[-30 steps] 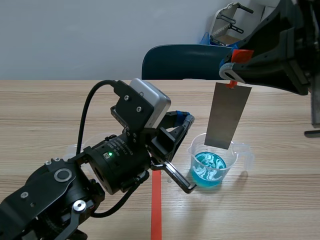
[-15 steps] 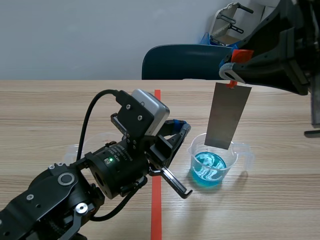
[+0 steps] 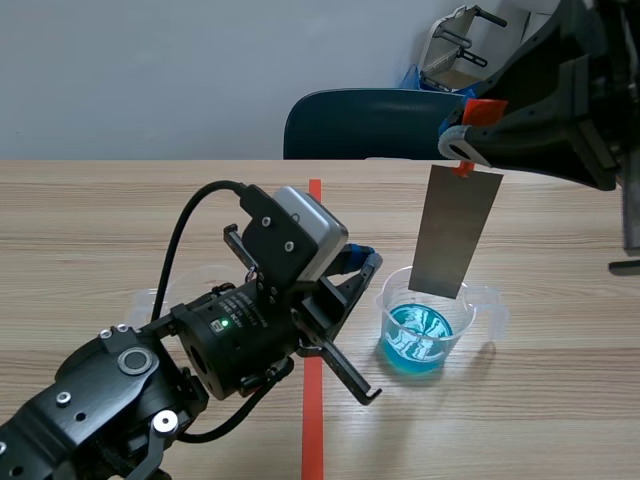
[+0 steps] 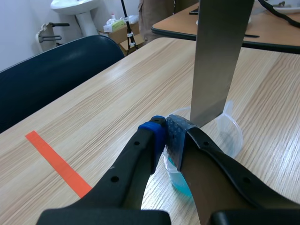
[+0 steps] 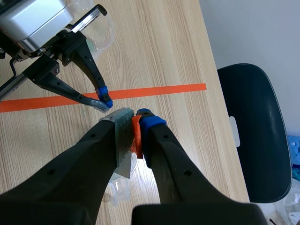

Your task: Do the redox reaction experiment

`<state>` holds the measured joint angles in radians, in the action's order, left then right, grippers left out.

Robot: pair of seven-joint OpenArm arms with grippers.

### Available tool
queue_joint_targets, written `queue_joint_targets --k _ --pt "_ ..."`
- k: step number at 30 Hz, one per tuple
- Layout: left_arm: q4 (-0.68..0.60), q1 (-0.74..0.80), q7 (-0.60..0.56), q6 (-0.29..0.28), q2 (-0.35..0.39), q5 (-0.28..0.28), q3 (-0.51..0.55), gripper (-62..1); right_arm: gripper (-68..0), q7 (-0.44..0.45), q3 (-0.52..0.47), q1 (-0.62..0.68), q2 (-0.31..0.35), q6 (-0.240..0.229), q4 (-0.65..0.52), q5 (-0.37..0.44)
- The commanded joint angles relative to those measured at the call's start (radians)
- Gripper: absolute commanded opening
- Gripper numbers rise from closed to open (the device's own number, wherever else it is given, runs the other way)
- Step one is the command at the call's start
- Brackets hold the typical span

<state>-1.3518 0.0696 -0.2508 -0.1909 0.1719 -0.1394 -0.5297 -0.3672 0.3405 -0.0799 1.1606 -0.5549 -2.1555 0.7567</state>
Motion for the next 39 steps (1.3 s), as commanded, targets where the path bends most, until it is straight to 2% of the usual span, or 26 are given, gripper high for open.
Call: queue_joint_targets --k 1,4,15,29,39 --pt "-0.014 0.001 -0.013 0.002 -0.002 0.010 0.003 -58.2 -66.9 0.008 -0.013 -0.014 0.008 0.005 -0.007 0.007" --pt "-0.014 0.005 -0.013 -0.005 0.003 -0.010 0.003 -58.1 -66.9 0.008 -0.013 -0.014 0.008 0.005 -0.007 0.007" --pt "-0.028 0.043 -0.022 -0.006 0.053 -0.011 0.003 -58.2 -66.9 0.008 -0.013 -0.014 0.008 0.005 -0.007 0.007" --pt "-0.190 0.156 -0.047 -0.014 0.109 -0.011 0.015 -58.1 -66.9 0.008 -0.013 -0.014 0.008 0.005 -0.007 0.007" --pt "-0.215 0.217 -0.049 -0.013 0.127 -0.027 0.015 -58.1 -66.9 0.008 -0.013 -0.014 0.008 0.005 -0.007 0.007"
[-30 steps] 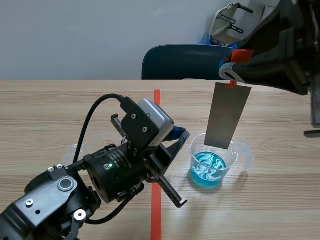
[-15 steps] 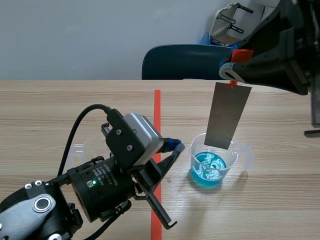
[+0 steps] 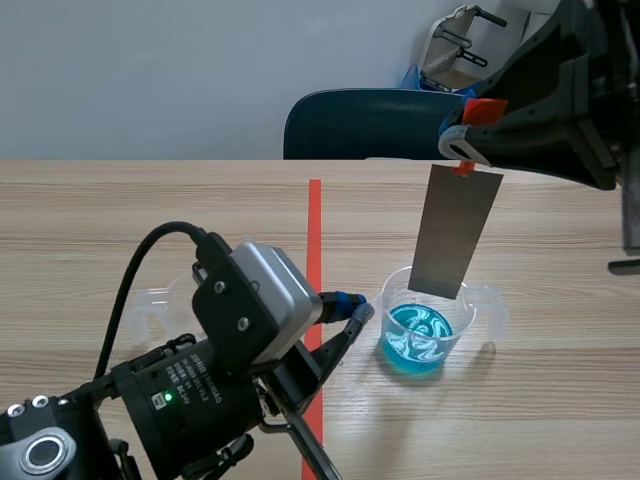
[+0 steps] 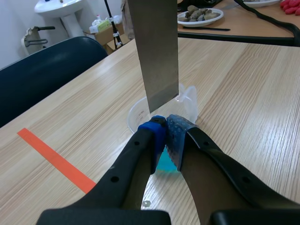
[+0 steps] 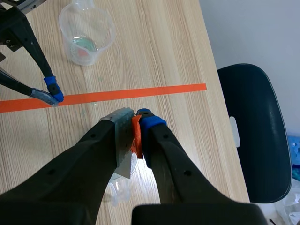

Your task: Do the redox reaction experiment

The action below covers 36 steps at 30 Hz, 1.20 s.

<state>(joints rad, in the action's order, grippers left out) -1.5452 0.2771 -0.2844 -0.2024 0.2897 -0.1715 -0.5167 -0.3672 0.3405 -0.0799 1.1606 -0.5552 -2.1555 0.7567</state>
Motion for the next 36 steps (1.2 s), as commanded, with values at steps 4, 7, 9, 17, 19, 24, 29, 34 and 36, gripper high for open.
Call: queue_joint_targets --k 4,7,9,17,19,24,29,34,36 --pt "-0.023 0.025 -0.048 -0.002 0.033 0.005 0.002 -58.1 -66.9 0.008 -0.013 -0.014 0.008 0.005 -0.007 0.007" --pt "-0.023 0.025 -0.048 -0.002 0.046 0.005 0.002 -58.1 -66.9 0.008 -0.013 -0.014 0.008 0.005 -0.007 0.007" --pt "-0.023 0.025 -0.048 -0.002 0.050 0.005 0.003 -58.0 -66.9 0.008 -0.013 -0.014 0.008 0.005 -0.007 0.007" --pt "-0.023 0.025 -0.061 -0.002 0.080 0.002 0.003 -49.8 -66.9 0.008 -0.013 -0.014 0.008 0.005 -0.007 0.007" --pt "-0.023 0.025 -0.059 -0.002 0.080 -0.011 0.003 -41.0 -66.9 0.008 -0.013 -0.014 0.008 0.005 -0.007 0.007" --pt "-0.023 0.025 -0.062 -0.006 0.079 -0.037 0.003 1.4 -66.9 0.008 -0.013 -0.014 0.008 0.005 -0.007 0.007" --pt "-0.023 0.025 -0.062 -0.002 0.079 -0.039 0.003 1.4 -66.9 0.008 -0.013 -0.014 0.008 0.005 -0.007 0.007" --pt "-0.023 0.025 -0.061 -0.002 0.079 -0.039 0.003 1.4 -66.9 0.008 -0.013 -0.014 0.008 0.005 -0.007 0.007" --pt "-0.023 0.025 -0.061 -0.002 0.079 -0.039 0.003 1.4 -66.9 0.008 -0.013 -0.014 0.008 0.005 -0.007 0.007"
